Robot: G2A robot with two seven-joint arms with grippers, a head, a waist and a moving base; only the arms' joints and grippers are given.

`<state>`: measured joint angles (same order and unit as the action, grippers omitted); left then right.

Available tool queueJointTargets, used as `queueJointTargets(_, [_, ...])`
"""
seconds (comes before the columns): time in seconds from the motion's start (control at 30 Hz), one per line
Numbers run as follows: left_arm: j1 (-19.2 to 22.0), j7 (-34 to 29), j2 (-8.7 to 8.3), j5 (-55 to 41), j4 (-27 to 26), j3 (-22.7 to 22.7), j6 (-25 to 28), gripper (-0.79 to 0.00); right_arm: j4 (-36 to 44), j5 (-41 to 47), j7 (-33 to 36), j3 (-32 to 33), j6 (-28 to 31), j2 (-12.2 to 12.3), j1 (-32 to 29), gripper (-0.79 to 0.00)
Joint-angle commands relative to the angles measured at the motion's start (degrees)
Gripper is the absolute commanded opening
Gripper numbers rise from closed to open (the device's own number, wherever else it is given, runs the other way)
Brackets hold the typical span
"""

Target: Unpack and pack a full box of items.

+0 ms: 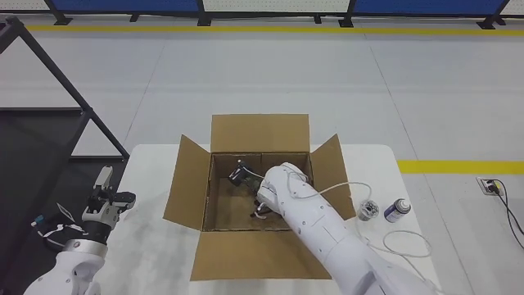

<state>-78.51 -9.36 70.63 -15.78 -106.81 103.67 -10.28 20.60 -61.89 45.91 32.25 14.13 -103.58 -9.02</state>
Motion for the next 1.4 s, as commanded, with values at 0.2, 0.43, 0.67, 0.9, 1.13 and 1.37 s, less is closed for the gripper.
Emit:
queueJointTargets(0.2, [0.00,0.00,0.00,0.00,0.00,0.00,0.00,0.000,20.61,-6.34,8.85,3.68,-4.69,6.02,-7.44,-0.785])
queueJointTargets(0.43, [0.00,0.00,0.00,0.00,0.00,0.00,0.00,0.000,49.87,-16.80,20.81,12.72,-4.76,13.42,-21.98,-0.785])
queueJointTargets(0.67, [0.00,0.00,0.00,0.00,0.00,0.00,0.00,0.000,68.01,-22.79,22.72,20.03,-0.48,17.18,-34.51,-0.785])
queueJointTargets(0.9, [0.00,0.00,0.00,0.00,0.00,0.00,0.00,0.000,69.64,-23.19,22.67,20.85,-0.42,17.45,-35.85,-0.785])
queueJointTargets(1.13, [0.00,0.00,0.00,0.00,0.00,0.00,0.00,0.000,69.64,-23.19,22.67,20.85,-0.42,17.45,-35.85,-0.785])
queueJointTargets(1.37, [0.00,0.00,0.00,0.00,0.00,0.00,0.00,0.000,74.72,-26.66,12.73,20.92,-3.08,17.48,-37.73,-0.785])
